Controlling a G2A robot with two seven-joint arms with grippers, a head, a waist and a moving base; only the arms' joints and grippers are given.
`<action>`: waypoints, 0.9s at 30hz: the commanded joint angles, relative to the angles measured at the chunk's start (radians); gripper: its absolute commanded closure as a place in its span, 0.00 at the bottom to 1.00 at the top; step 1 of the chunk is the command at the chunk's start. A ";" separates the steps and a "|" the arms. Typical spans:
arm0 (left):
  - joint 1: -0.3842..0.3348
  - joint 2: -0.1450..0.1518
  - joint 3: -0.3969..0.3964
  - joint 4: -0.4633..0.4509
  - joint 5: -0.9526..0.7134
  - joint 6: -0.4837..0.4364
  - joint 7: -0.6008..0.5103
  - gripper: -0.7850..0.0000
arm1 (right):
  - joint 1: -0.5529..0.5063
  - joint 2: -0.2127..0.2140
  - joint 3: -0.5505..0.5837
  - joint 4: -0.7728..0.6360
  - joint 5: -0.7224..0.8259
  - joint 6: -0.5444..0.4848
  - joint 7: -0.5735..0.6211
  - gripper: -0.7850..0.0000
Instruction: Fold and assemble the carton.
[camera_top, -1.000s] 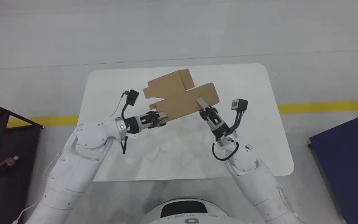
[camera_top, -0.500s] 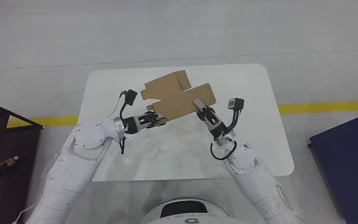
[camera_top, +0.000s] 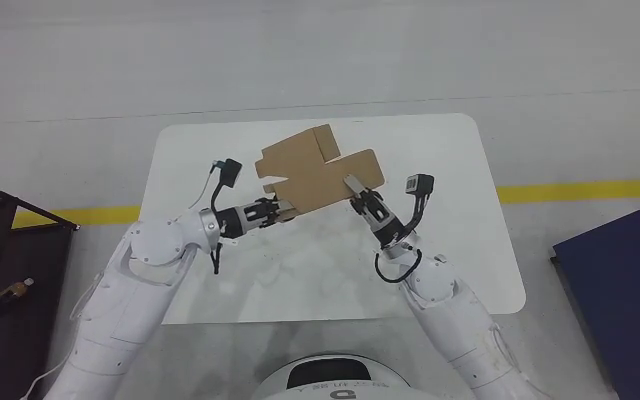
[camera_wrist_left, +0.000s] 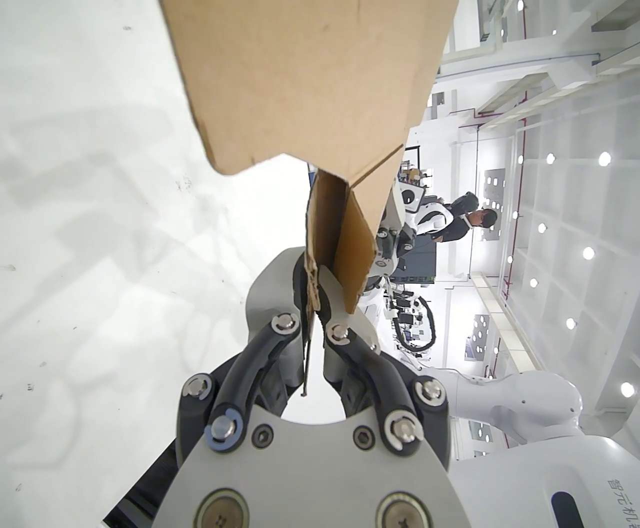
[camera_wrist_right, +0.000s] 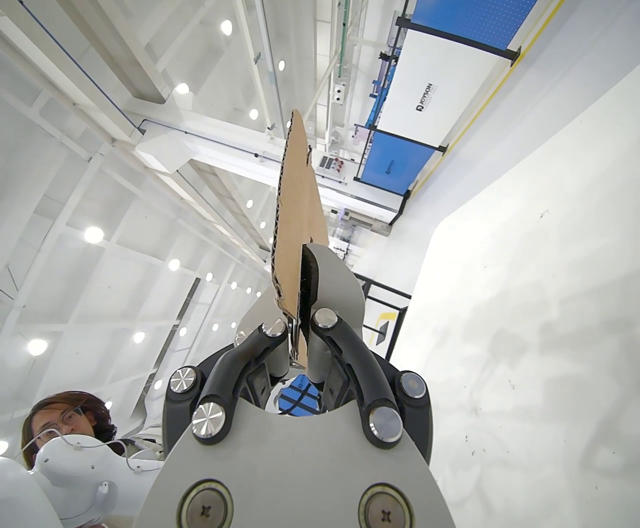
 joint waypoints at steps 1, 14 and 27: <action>-0.001 0.000 0.000 0.003 -0.002 0.003 0.004 1.00 | 0.000 0.000 -0.001 -0.002 0.002 -0.002 0.004 0.62; 0.025 0.004 -0.027 -0.072 -0.006 -0.036 0.014 1.00 | 0.006 -0.001 0.004 0.000 0.051 -0.017 0.016 0.00; 0.072 0.015 -0.096 -0.099 -0.120 -0.024 -0.067 1.00 | -0.063 0.020 0.212 -0.086 0.058 -0.077 -0.075 0.00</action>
